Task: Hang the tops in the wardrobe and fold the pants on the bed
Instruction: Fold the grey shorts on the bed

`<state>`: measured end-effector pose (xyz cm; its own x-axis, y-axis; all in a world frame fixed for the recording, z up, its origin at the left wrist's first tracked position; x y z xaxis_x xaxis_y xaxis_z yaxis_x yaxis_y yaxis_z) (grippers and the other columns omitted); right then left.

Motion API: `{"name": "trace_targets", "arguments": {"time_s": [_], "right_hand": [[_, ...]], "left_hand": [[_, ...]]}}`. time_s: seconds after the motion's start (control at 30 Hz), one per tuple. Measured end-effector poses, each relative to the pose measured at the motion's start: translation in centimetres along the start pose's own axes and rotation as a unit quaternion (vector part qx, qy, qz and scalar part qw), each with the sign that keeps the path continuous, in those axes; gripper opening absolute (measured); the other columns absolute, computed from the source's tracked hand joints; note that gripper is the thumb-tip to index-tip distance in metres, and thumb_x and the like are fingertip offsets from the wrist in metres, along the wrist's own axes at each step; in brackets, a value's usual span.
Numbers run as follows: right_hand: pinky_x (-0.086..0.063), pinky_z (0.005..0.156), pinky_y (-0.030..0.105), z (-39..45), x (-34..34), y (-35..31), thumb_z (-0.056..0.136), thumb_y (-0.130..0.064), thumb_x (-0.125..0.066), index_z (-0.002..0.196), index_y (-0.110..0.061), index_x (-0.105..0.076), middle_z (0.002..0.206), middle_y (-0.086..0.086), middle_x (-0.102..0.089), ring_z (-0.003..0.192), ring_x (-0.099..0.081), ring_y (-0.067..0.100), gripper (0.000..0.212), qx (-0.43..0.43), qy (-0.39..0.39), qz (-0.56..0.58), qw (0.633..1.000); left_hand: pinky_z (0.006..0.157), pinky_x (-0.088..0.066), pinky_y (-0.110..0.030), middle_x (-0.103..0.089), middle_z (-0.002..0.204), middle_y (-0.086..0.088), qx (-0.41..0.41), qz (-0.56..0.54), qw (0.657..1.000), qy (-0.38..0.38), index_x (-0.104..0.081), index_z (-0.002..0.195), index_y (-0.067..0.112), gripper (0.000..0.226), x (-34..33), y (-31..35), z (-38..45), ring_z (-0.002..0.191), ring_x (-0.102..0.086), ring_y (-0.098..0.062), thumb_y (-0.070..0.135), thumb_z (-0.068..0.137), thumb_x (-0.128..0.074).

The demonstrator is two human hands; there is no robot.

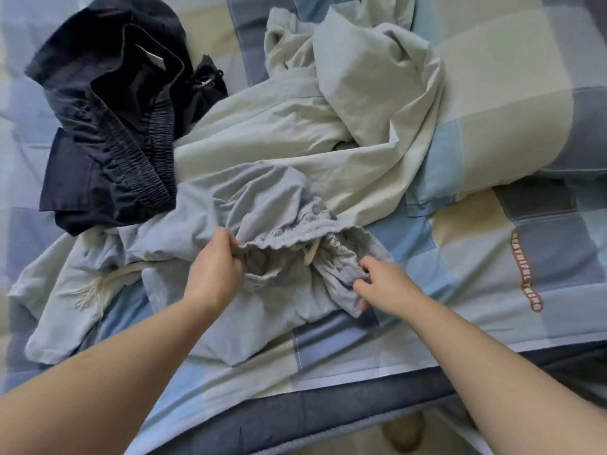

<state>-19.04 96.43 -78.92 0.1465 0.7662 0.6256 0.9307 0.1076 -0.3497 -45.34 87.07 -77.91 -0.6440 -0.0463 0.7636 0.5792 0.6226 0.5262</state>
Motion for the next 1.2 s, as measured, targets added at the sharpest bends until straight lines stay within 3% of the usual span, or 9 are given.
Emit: {"name": "trace_targets", "arguments": {"time_s": [0.1, 0.2, 0.3, 0.4, 0.57, 0.7, 0.87, 1.03, 1.2], "right_hand": [[-0.041, 0.053, 0.028, -1.9, 0.4, -0.6, 0.088, -0.028, -0.046, 0.089, -0.024, -0.041, 0.069, -0.007, -0.059, 0.059, -0.063, 0.012, 0.006, -0.004, -0.04, -0.023, 0.999], [-0.036, 0.059, 0.03, -4.5, 1.7, -1.6, 0.09, -0.036, -0.046, 0.093, -0.027, -0.046, 0.092, 0.0, -0.062, 0.082, -0.059, 0.022, 0.01, 0.004, 0.013, -0.172, 0.985], [-0.041, 0.069, 0.032, -7.8, 2.3, -3.4, 0.092, -0.038, -0.044, 0.108, -0.025, -0.053, 0.108, 0.003, -0.063, 0.098, -0.059, 0.026, 0.023, -0.007, 0.04, -0.252, 0.967], [-0.039, 0.063, 0.031, -11.4, 1.9, -6.3, 0.092, -0.039, -0.046, 0.112, -0.022, -0.046, 0.107, 0.0, -0.063, 0.094, -0.061, 0.026, 0.026, 0.014, 0.066, -0.298, 0.952], [-0.037, 0.06, 0.031, -17.2, 2.0, -14.5, 0.092, -0.048, -0.049, 0.116, -0.021, -0.039, 0.105, 0.0, -0.064, 0.089, -0.064, 0.027, 0.038, 0.049, 0.139, -0.32, 0.936], [-0.036, 0.056, 0.031, -22.6, 3.9, -21.8, 0.091, -0.054, -0.048, 0.119, -0.021, -0.038, 0.098, 0.003, -0.065, 0.085, -0.064, 0.028, 0.045, 0.049, 0.214, -0.322, 0.921], [-0.033, 0.053, 0.031, -31.3, 5.2, -31.5, 0.095, -0.056, -0.034, 0.125, -0.022, -0.035, 0.1, 0.005, -0.067, 0.089, -0.064, 0.029, 0.045, 0.044, 0.28, -0.341, 0.896], [-0.038, 0.061, 0.035, -38.7, 7.5, -39.7, 0.094, -0.024, -0.039, 0.131, -0.021, -0.033, 0.108, 0.009, -0.065, 0.09, -0.062, 0.033, 0.037, 0.04, 0.336, -0.323, 0.884], [-0.034, 0.064, 0.035, -43.6, 9.2, -46.7, 0.091, -0.011, -0.03, 0.132, -0.024, -0.034, 0.11, 0.011, -0.064, 0.094, -0.06, 0.034, 0.044, 0.023, 0.399, -0.298, 0.867]], "left_hand": [[0.067, -0.042, -0.034, -0.063, 0.084, -0.002, -0.076, 0.041, 0.996, -0.002, -0.055, 0.067, 0.02, 0.032, 4.5, -1.6, -0.5, 0.083, -0.057, -0.024, -0.01, 0.076, -0.053], [0.079, -0.046, -0.034, -0.067, 0.098, -0.001, -0.142, 0.102, 0.984, -0.023, -0.073, 0.089, 0.014, 0.011, 9.8, -3.2, -1.3, 0.094, -0.058, -0.024, 0.011, 0.082, -0.065], [0.069, -0.054, -0.04, -0.067, 0.087, -0.009, -0.254, 0.254, 0.931, -0.071, -0.076, 0.088, 0.008, 0.028, 14.7, -5.2, -3.0, 0.08, -0.058, -0.035, -0.005, 0.063, -0.079], [0.061, -0.053, -0.046, -0.062, 0.085, -0.016, -0.213, 0.293, 0.932, -0.02, -0.071, 0.087, 0.001, 0.025, 18.7, -7.0, -5.1, 0.077, -0.057, -0.038, -0.007, 0.064, -0.071], [0.083, -0.047, -0.048, -0.045, 0.117, -0.019, -0.054, 0.169, 0.983, 0.05, -0.05, 0.119, 0.006, 0.035, 24.8, -9.7, -8.2, 0.1, -0.054, -0.042, 0.018, 0.086, -0.058], [0.087, -0.044, -0.045, -0.044, 0.12, -0.018, -0.032, 0.07, 0.99, 0.12, -0.05, 0.111, 0.007, 0.033, 32.2, -10.9, -10.6, 0.105, -0.051, -0.039, 0.026, 0.087, -0.062], [0.085, -0.047, -0.045, -0.048, 0.116, -0.018, -0.072, 0.056, 0.98, 0.176, -0.057, 0.109, 0.008, 0.026, 44.5, -13.5, -14.8, 0.1, -0.054, -0.039, 0.014, 0.084, -0.057], [0.08, -0.043, -0.036, -0.054, 0.115, -0.008, -0.138, 0.068, 0.959, 0.236, -0.07, 0.091, 0.019, 0.021, 58.2, -15.0, -19.2, 0.104, -0.054, -0.031, 0.007, 0.086, -0.055], [0.077, -0.048, -0.035, -0.062, 0.114, -0.003, -0.202, 0.229, 0.922, 0.239, -0.072, 0.097, 0.024, 0.021, 68.1, -17.3, -23.8, 0.102, -0.057, -0.031, 0.013, 0.088, -0.056]]}}
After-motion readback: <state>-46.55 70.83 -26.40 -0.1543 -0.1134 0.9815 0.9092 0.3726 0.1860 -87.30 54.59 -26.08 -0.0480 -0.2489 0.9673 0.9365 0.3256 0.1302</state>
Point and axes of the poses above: each hand's wrist, its own z-axis towards the middle knuckle, its own x-axis out of the back of the hand, y = z × x, the point moved 1 cm from there along z, towards the middle knuckle
